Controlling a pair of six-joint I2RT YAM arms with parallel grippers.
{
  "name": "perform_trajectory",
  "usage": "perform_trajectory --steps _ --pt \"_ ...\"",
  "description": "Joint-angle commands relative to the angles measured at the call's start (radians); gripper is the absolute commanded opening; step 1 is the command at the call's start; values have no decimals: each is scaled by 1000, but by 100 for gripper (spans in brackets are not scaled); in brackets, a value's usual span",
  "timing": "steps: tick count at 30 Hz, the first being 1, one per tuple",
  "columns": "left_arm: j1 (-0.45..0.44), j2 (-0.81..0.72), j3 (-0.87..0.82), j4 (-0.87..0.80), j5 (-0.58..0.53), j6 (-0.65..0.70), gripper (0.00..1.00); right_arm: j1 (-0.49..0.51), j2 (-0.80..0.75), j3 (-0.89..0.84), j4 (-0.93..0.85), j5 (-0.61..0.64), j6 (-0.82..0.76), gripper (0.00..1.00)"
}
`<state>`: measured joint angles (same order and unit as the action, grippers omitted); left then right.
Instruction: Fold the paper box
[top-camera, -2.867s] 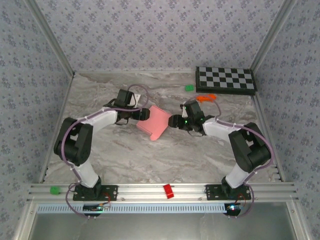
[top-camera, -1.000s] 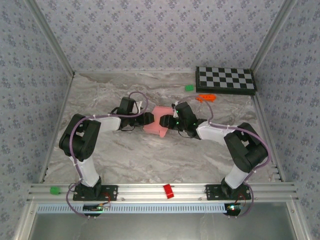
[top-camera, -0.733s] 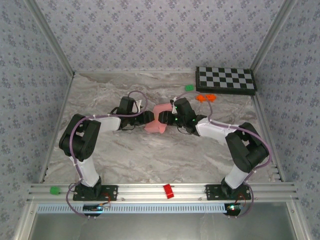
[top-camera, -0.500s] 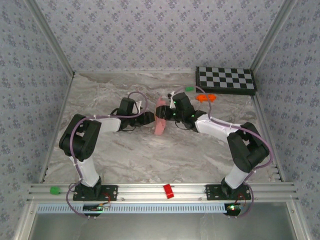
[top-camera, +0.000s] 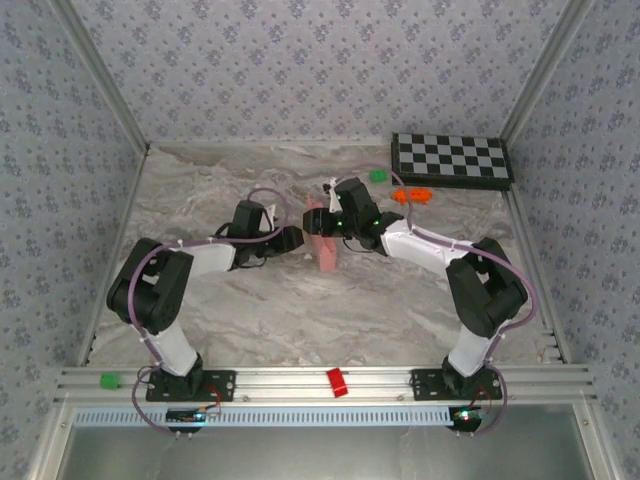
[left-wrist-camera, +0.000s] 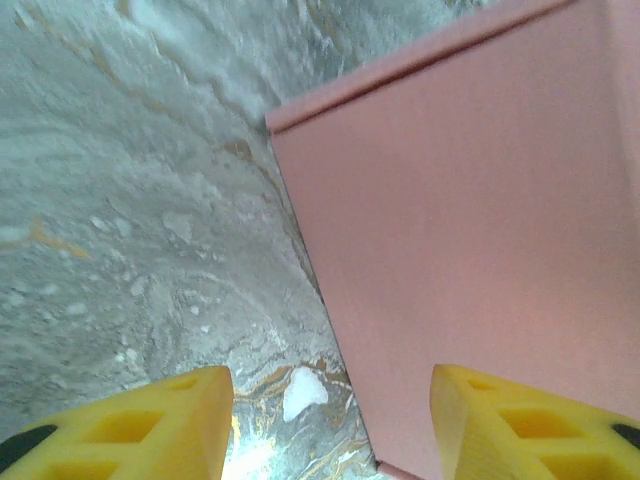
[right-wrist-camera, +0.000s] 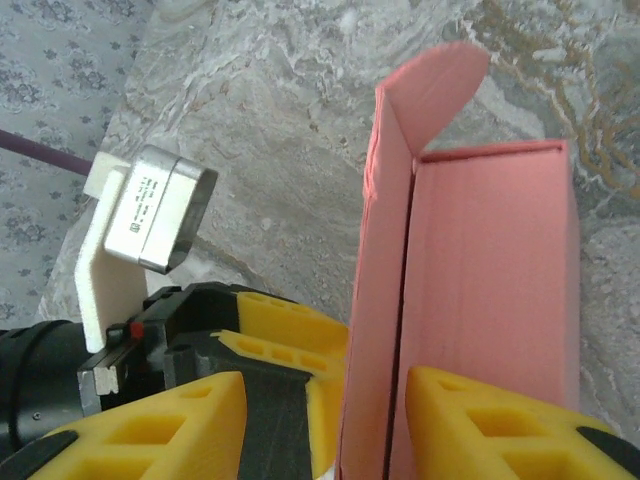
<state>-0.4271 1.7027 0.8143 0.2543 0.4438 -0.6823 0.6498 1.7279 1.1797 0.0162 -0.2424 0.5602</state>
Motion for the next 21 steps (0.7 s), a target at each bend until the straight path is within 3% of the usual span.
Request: perform_trajectory --steps 1,11,17,21 --pt "7 -28 24 -48 -42 16 54 7 -48 81 -92 66 -81 49" --pt "5 72 143 -109 -58 9 54 -51 -118 81 -268 237 -110 53" --pt "4 159 245 -131 -12 24 50 -104 -135 -71 -279 281 -90 45" --pt "4 207 319 -178 0 51 47 -106 -128 -158 -214 236 -78 39"
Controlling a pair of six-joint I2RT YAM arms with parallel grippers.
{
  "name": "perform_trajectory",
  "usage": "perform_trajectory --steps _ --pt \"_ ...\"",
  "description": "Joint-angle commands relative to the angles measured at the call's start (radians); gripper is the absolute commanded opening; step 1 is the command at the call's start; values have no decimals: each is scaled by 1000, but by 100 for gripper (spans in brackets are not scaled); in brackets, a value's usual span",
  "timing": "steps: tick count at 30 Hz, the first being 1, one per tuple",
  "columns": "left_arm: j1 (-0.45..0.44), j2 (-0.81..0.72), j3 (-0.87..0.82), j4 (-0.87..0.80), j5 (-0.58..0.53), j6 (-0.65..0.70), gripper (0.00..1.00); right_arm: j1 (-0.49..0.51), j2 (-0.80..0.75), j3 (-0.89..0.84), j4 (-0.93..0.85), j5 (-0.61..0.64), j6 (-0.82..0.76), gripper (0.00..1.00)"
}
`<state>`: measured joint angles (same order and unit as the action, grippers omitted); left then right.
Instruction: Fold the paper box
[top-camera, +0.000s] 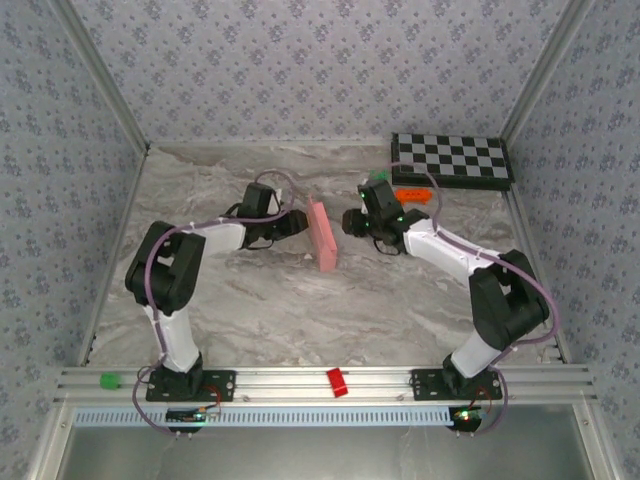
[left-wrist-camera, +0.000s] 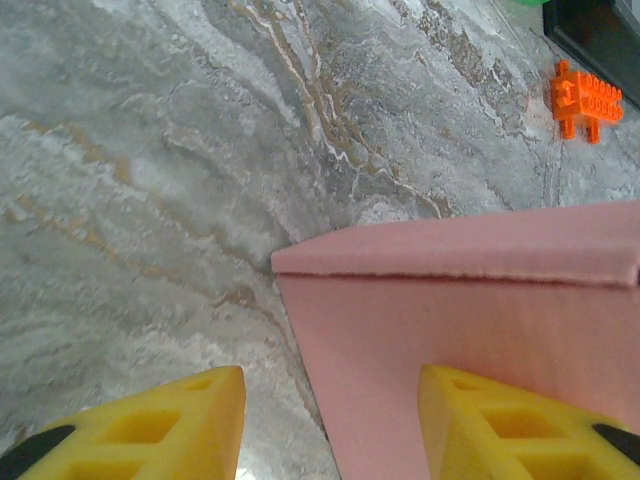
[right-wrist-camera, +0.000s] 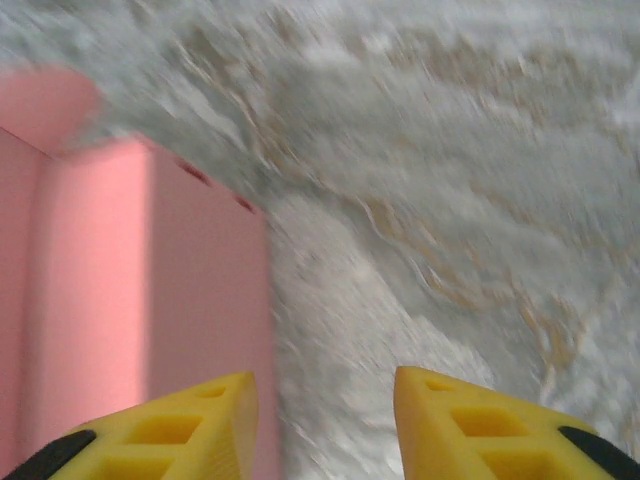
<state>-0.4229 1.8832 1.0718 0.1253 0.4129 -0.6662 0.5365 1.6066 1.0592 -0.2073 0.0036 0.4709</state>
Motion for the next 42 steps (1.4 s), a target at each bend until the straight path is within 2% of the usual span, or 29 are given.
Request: perform_trajectory --steps 1,12,17,22,28,33,38,42 --pt "-1 37 76 -56 40 42 47 12 -2 -54 26 -26 13 38" --pt "2 125 224 -144 100 108 47 82 90 -70 119 -119 49 36" --pt "4 136 273 -198 85 132 48 102 120 -69 186 -167 88 36" --pt "9 79 280 -272 -42 166 51 105 115 -78 215 -159 106 37" --pt "2 -60 283 -363 -222 231 55 88 4 -112 135 -38 52 42" --pt "-51 -157 289 -424 -357 317 69 34 -104 -155 53 11 6 44" --pt "-141 -189 320 -467 -425 451 86 -33 -193 -207 -6 24 -38 49" --pt "-175 -118 415 -578 -433 506 89 -80 -252 -245 -23 17 -58 51"
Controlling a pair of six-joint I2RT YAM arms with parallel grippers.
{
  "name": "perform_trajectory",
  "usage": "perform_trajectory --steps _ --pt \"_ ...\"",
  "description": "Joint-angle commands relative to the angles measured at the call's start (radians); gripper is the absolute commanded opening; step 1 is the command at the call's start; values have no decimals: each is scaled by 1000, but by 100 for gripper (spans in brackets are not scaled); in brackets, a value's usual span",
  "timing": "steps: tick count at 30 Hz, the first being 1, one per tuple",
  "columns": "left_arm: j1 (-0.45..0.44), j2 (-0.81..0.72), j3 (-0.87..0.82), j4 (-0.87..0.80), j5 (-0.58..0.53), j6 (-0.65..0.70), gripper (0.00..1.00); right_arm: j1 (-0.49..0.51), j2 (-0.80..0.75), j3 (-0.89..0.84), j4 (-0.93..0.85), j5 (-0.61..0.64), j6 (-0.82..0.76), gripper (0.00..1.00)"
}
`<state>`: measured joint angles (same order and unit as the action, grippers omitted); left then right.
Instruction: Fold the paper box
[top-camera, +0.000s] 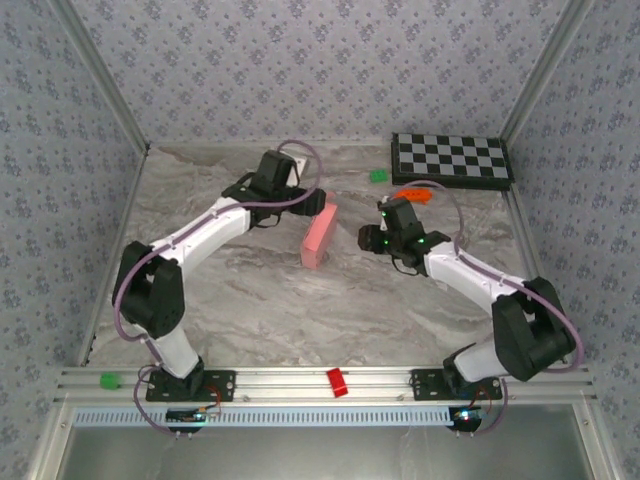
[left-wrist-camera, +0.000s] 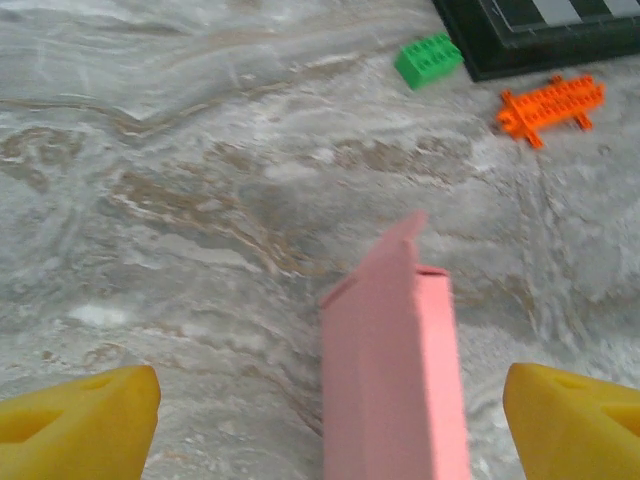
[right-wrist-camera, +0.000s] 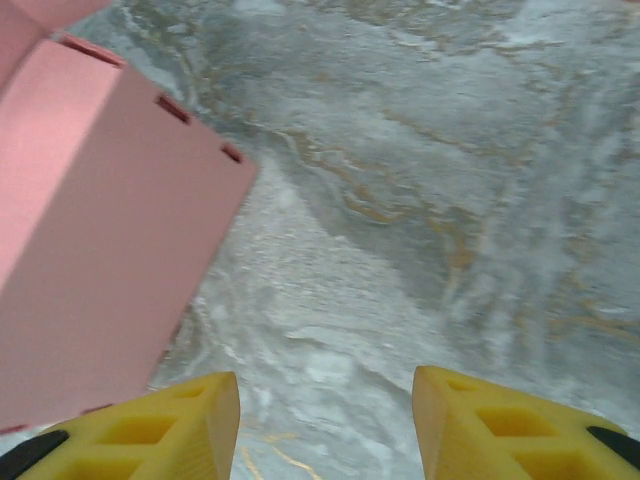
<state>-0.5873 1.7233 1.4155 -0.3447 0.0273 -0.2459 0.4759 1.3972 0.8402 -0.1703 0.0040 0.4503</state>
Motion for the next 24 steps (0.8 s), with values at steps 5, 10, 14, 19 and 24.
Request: perform_trajectory --steps 5,10,14,19,24 --pt "-48 128 164 -218 -43 105 91 -53 -91 -69 -60 11 -39 52" --pt "-84 187 204 -266 -53 134 86 -74 -118 -95 -50 7 -39 52" --pt "-103 231 239 -307 -62 167 79 -82 -123 -104 -44 7 -36 52" --pt "-121 240 233 -313 -98 198 74 -92 -122 -114 -38 -4 -26 52" --pt "-125 246 230 -326 -118 215 64 -96 -122 -118 -27 -7 -21 52"
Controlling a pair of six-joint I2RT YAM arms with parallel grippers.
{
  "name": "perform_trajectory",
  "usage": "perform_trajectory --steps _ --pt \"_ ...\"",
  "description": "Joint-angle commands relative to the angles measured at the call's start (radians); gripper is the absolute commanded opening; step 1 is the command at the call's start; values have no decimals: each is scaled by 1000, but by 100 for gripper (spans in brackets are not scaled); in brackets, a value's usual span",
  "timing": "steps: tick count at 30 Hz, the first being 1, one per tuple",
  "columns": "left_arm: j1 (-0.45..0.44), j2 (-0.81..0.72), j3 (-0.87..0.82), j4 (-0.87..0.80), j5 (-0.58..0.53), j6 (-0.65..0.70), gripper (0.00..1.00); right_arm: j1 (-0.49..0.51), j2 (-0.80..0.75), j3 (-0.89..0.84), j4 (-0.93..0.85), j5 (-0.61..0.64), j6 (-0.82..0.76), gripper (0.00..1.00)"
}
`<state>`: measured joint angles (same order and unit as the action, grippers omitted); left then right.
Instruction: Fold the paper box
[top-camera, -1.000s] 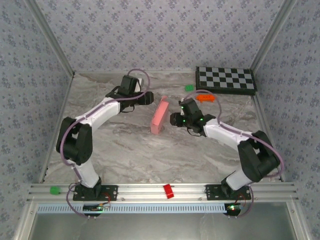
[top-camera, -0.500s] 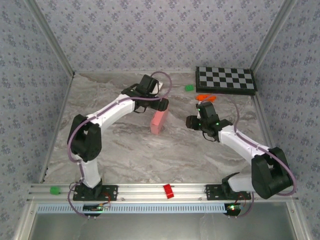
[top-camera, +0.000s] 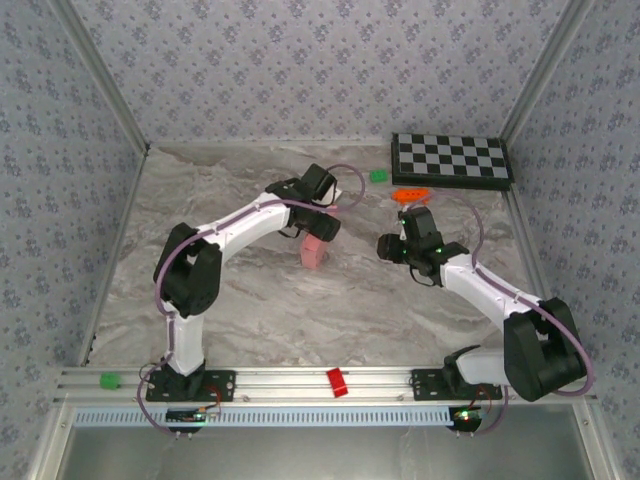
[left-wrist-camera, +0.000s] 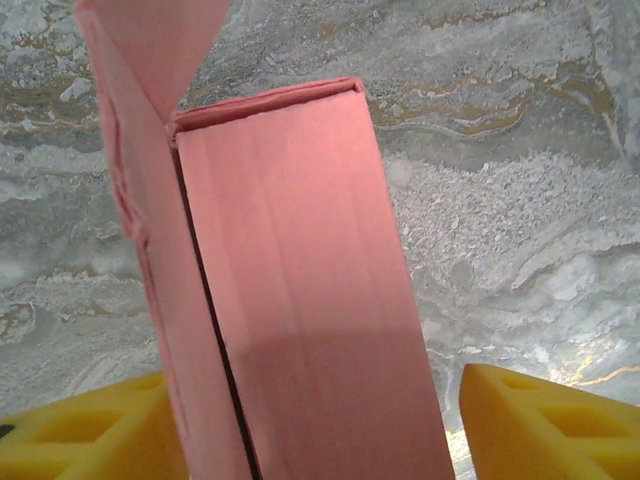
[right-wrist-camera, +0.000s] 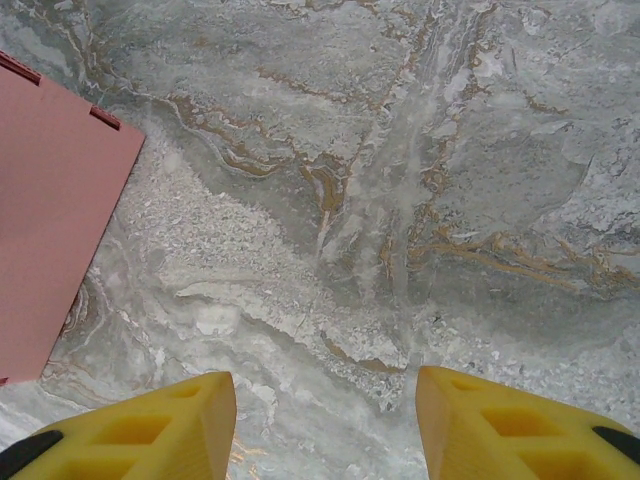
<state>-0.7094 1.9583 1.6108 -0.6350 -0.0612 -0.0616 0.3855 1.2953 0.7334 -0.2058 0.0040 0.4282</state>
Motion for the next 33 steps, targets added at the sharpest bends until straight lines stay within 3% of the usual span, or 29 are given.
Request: perform_trajectory --steps 1,9,15,21,25,33 --pt "-4 10 31 -34 -30 32 63 -6 -21 -12 9 -9 3 52" --pt "-4 13 26 -38 -37 75 48 -9 -21 -15 9 -14 4 52" --pt "-3 11 37 -72 -34 158 49 -10 -22 -14 6 -17 4 52" --pt "3 -14 12 -57 52 356 53 -13 -25 -16 -1 -16 4 52" --pt "36 -30 -4 -50 167 469 54 -15 -29 -17 -4 -18 4 52" --pt "124 9 65 -108 294 582 51 -19 -44 -18 -12 -16 5 52"
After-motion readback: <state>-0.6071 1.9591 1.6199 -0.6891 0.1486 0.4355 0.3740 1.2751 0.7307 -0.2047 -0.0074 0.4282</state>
